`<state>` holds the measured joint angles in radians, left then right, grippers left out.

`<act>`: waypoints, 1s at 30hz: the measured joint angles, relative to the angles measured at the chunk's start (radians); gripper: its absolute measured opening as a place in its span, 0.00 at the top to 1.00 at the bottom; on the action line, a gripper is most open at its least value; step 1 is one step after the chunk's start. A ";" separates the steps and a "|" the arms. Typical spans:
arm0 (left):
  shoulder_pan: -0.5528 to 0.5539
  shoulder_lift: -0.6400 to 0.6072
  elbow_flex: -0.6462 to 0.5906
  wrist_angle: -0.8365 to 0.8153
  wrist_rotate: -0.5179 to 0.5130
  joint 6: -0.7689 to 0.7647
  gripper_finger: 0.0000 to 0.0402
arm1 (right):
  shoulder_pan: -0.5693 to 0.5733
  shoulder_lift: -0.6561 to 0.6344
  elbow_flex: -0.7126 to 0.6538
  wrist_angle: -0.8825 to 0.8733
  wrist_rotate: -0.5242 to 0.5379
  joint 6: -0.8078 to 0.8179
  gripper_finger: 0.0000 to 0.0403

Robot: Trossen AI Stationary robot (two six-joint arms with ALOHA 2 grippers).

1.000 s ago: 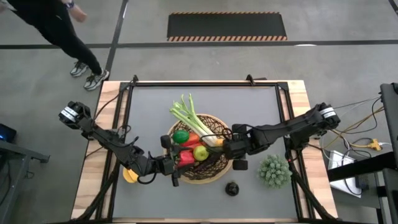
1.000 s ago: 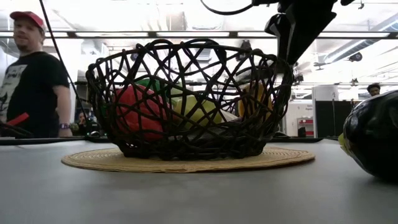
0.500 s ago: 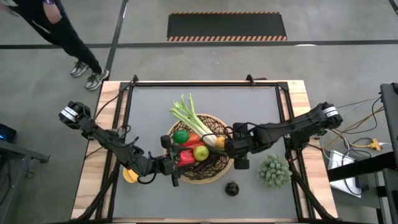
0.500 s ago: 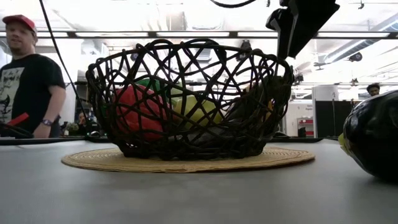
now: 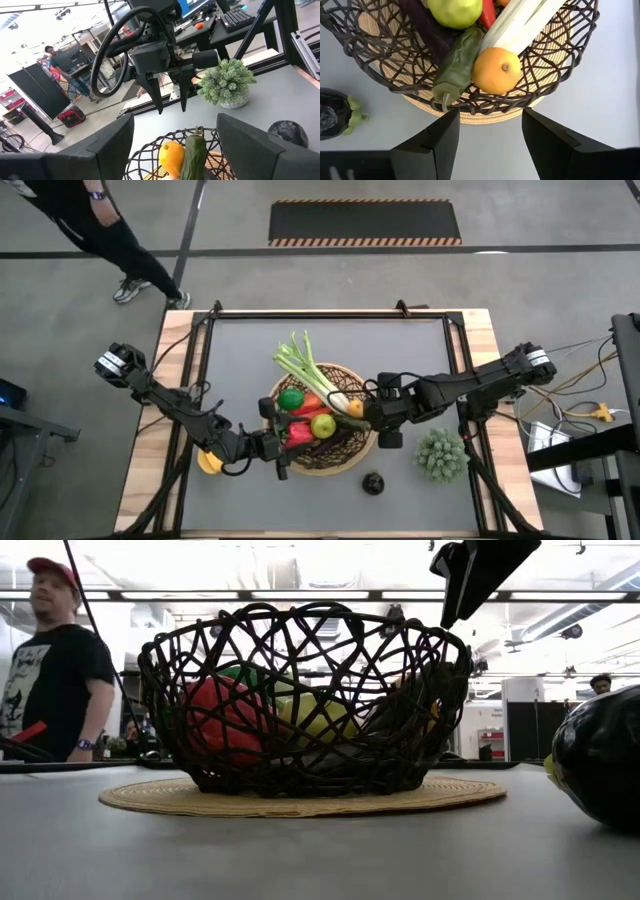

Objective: Build produce basket
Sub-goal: Put the starfruit into the wire basket

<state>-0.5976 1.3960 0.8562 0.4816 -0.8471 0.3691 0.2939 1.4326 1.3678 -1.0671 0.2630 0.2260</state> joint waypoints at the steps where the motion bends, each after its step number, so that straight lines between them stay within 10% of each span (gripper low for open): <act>1: 0.000 0.000 0.000 0.000 0.000 0.000 0.34 | 0.000 0.000 0.000 0.000 0.000 0.000 0.50; 15: -0.051 0.000 0.000 -0.067 0.003 -0.290 0.34 | 0.049 -0.068 -0.027 0.071 0.139 -0.100 0.50; 30: -0.232 -0.013 0.057 -0.348 0.049 -0.792 0.34 | 0.082 -0.317 -0.437 0.839 0.151 -0.420 0.50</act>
<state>-0.8300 1.3832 0.9134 0.1335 -0.7980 -0.4225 0.3756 1.1158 0.9305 -0.2280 0.4144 -0.1944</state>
